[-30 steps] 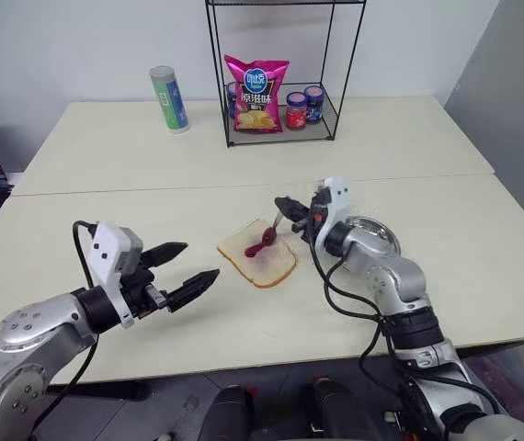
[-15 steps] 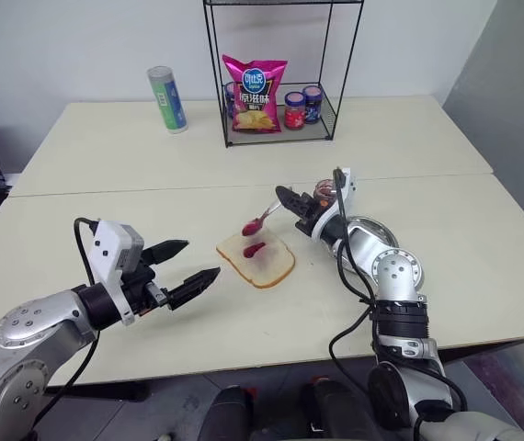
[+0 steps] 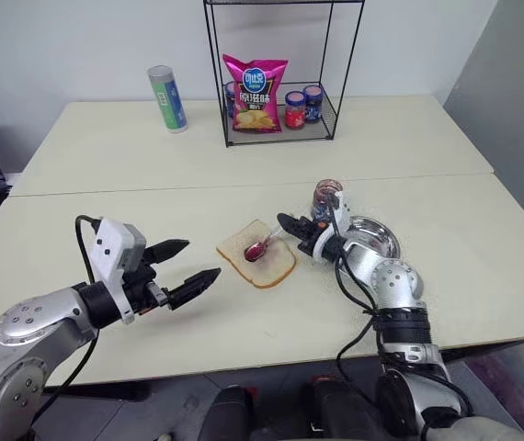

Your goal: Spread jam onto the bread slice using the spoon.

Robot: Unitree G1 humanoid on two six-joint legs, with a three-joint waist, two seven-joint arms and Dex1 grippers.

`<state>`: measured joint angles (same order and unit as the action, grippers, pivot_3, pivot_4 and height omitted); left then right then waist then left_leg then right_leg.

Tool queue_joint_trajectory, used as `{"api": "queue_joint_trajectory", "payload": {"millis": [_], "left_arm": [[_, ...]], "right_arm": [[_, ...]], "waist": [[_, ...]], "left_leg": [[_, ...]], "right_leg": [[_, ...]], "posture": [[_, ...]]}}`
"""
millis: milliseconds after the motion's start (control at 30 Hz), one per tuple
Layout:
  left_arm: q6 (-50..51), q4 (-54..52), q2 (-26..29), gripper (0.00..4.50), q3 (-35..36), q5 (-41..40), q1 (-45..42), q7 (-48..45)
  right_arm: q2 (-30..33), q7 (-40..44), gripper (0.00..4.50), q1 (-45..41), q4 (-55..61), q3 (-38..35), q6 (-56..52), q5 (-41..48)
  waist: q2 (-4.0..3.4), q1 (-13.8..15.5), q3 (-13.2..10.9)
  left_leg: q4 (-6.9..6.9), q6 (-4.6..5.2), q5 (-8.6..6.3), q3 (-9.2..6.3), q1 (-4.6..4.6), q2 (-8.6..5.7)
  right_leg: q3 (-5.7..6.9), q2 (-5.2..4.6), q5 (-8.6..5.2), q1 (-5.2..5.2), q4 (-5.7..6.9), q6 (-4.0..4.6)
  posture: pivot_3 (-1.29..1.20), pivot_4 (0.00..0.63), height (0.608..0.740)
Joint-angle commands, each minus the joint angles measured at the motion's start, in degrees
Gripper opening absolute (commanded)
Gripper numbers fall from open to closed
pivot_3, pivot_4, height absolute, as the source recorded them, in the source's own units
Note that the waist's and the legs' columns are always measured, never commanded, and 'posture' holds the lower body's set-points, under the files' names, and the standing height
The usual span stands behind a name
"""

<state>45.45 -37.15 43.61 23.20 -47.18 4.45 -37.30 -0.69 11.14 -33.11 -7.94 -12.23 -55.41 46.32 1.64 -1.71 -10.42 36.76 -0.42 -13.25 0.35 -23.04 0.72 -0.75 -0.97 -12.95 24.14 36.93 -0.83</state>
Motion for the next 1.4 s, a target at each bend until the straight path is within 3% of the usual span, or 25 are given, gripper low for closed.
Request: {"api": "queue_joint_trajectory", "payload": {"millis": [33,333,533,700,1100,1267,1400], "left_arm": [[-1.5,0.3,0.89,4.5,0.04,0.29,-0.83,-0.83],[-1.89,0.72,0.74,4.5,-0.01,0.8,-1.23,-1.09],[-1.87,0.12,0.5,4.5,-0.06,0.74,-1.02,-0.37],[-1.81,0.09,0.74,4.5,0.15,0.68,-1.01,-0.39],[-2.09,1.4,1.28,4.5,-0.8,1.1,-2.18,-1.66],[-2.29,2.15,1.31,4.5,-1.43,1.5,-3.08,-2.16],[-2.19,2.68,1.46,4.5,-3.19,1.8,-5.69,-2.58]], "right_arm": [[3.44,1.63,0.03,0.49,3.79,-1.5,-4.66,2.91],[2.96,1.13,0.03,-2.74,3.91,-3.39,-5.86,6.42],[-1.94,0.56,0.03,-7.84,-6.64,-1.63,6.04,-1.4],[-2.02,1.19,0.03,-8.39,-8.76,-1.15,8.46,-3.7],[5.92,5.07,0.03,-2.83,4.78,0.89,-1.97,-0.81],[6.68,4.3,0.03,-3.25,7.03,-0.93,-4.55,1.41],[6.79,1.96,0.03,-5.09,10.02,-6.83,-7.15,8.56]], "waist": [[0.0,0.0,0.0],[0.0,-0.16,0.0],[-0.01,-0.34,0.0],[-0.02,0.0,-0.01],[-0.02,-0.1,-0.01],[-0.02,-0.11,-0.01],[-0.03,-0.02,-0.03]], "left_leg": [[0.0,0.0,0.0,0.01,0.0,0.0],[-0.03,0.0,0.0,0.01,0.0,0.04],[-0.04,0.0,0.0,-0.01,0.02,0.12],[-0.1,0.0,0.0,-0.02,-0.06,0.03],[-0.08,0.0,0.0,0.02,0.0,0.02],[-0.09,0.0,0.0,0.0,-0.01,0.03],[-0.08,0.0,0.0,0.01,-0.02,0.02]], "right_leg": [[-0.01,0.0,-0.04,0.0,0.0,0.07],[-0.01,0.05,-0.04,0.04,0.02,0.05],[-0.01,0.18,0.04,0.06,0.05,-0.07],[0.01,0.11,0.02,0.09,0.0,-0.1],[-0.01,0.01,0.02,0.06,0.03,-0.12],[0.0,0.04,0.01,0.07,0.03,-0.11],[0.0,0.04,0.01,0.07,0.02,-0.12]], "posture": [[0.0,0.15,0.74],[0.0,0.15,0.74],[0.0,0.15,0.74],[0.0,0.15,0.74],[0.0,0.15,0.74],[0.0,0.15,0.74],[0.0,0.15,0.74]]}}
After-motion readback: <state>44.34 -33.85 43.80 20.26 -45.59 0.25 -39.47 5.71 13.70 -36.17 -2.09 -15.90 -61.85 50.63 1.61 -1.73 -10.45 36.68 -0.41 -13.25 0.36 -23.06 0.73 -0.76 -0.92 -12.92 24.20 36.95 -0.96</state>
